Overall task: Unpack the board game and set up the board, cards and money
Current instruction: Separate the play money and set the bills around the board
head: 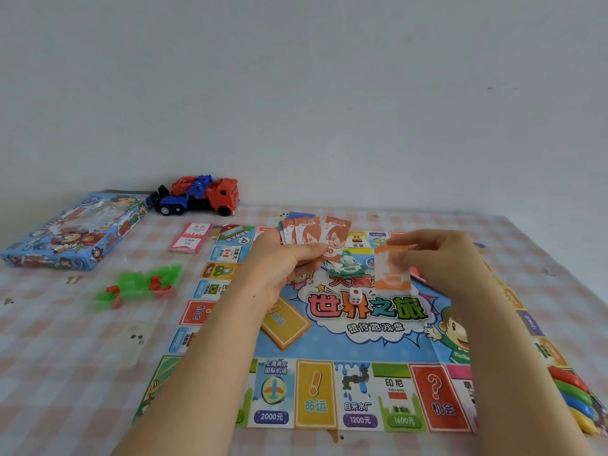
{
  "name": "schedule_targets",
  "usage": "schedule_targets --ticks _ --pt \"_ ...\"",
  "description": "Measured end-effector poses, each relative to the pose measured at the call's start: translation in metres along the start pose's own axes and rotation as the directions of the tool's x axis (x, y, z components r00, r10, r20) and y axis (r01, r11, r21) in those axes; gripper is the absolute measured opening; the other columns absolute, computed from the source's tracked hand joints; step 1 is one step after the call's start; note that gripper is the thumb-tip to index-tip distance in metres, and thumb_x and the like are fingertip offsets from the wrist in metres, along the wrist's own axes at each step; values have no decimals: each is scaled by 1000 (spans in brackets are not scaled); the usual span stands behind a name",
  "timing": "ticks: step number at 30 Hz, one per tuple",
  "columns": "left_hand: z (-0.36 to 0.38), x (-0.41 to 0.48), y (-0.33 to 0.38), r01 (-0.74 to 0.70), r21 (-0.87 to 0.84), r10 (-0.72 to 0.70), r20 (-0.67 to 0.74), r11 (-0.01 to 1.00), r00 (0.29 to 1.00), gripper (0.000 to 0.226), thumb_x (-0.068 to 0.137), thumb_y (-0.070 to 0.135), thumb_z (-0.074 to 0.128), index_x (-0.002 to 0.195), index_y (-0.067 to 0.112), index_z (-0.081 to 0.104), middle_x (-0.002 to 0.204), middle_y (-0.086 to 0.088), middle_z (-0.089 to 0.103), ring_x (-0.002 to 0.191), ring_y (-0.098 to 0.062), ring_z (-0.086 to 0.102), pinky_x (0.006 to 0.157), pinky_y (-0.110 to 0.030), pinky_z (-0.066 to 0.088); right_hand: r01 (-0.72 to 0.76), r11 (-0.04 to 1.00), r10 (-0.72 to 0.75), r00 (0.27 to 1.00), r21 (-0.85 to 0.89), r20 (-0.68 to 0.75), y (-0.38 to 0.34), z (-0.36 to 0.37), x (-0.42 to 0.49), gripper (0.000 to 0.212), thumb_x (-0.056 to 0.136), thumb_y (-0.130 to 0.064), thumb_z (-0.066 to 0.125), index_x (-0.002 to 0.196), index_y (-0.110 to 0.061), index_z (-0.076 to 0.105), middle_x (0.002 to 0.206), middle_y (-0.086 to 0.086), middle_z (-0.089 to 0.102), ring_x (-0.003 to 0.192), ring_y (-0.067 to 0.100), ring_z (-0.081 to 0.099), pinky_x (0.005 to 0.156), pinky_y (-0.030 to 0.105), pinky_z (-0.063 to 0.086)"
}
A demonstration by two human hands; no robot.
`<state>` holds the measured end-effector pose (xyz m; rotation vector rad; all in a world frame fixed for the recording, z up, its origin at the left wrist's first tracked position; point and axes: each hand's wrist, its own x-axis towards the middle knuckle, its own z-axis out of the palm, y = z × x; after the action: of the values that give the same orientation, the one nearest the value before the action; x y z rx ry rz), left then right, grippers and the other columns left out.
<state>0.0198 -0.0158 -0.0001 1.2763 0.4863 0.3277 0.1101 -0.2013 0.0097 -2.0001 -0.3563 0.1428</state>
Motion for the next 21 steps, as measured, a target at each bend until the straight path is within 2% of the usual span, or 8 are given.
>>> schedule_targets --ticks 3,8,10,11,13,16,19,21 --pt "1 1 -1 4 13 -4 3 1000 1000 18 77 -8 70 86 6 62 74 -6 73 60 -13 70 55 -20 57 -2 978 21 996 -207 86 3 -2 0 21 75 -6 72 83 -25 75 74 -4 65 53 10 47 44 17 35" --pt "2 2 -2 8 33 -8 6 999 1000 19 77 -7 70 88 6 62 81 -8 73 64 -14 70 54 -19 56 -17 965 46 994 -261 104 7 0 2 18 72 -7 75 82 -22 76 80 -2 68 64 10 55 54 21 39" --pt "2 1 -3 10 38 -11 14 999 1000 20 77 -7 70 90 6 63 83 -9 73 65 -15 70 54 -19 55 31 956 -21 999 -293 35 7 0 2 16 74 -15 77 88 -22 75 83 -4 67 66 5 55 57 21 40" --pt "3 1 -4 8 45 -9 20 999 1000 20 77 -7 71 90 5 63 83 -9 74 66 -15 71 55 -19 56 64 959 -73 997 -274 -20 5 0 1 13 77 -20 76 89 -24 73 82 -7 66 67 1 55 57 19 39" --pt "5 0 -5 -2 78 -1 38 997 999 19 76 -6 72 90 6 65 83 -8 74 66 -15 71 57 -20 56 117 988 -125 989 -100 -78 -1 3 -1 4 81 -29 72 85 -28 73 74 -14 67 63 -4 56 55 17 39" --pt "9 -1 -6 -23 119 14 76 993 997 20 75 -6 73 89 7 67 84 -7 74 69 -15 71 58 -20 57 96 989 -102 994 115 45 -12 18 -9 9 81 -36 72 79 -27 73 61 -13 66 42 -4 50 45 13 39" --pt "11 -3 -7 -35 138 20 112 990 994 22 74 -5 74 90 9 68 85 -8 74 71 -16 72 59 -19 56 73 985 -85 994 155 72 -13 31 -10 13 80 -30 74 78 -17 74 50 -9 60 38 2 45 41 14 36" --pt "12 -4 -6 -29 121 13 125 992 992 19 77 -3 72 90 10 67 87 -9 74 72 -17 72 60 -20 57 44 977 -56 997 208 53 -10 32 -8 10 80 -23 75 78 -14 73 54 0 62 42 9 47 40 18 37"
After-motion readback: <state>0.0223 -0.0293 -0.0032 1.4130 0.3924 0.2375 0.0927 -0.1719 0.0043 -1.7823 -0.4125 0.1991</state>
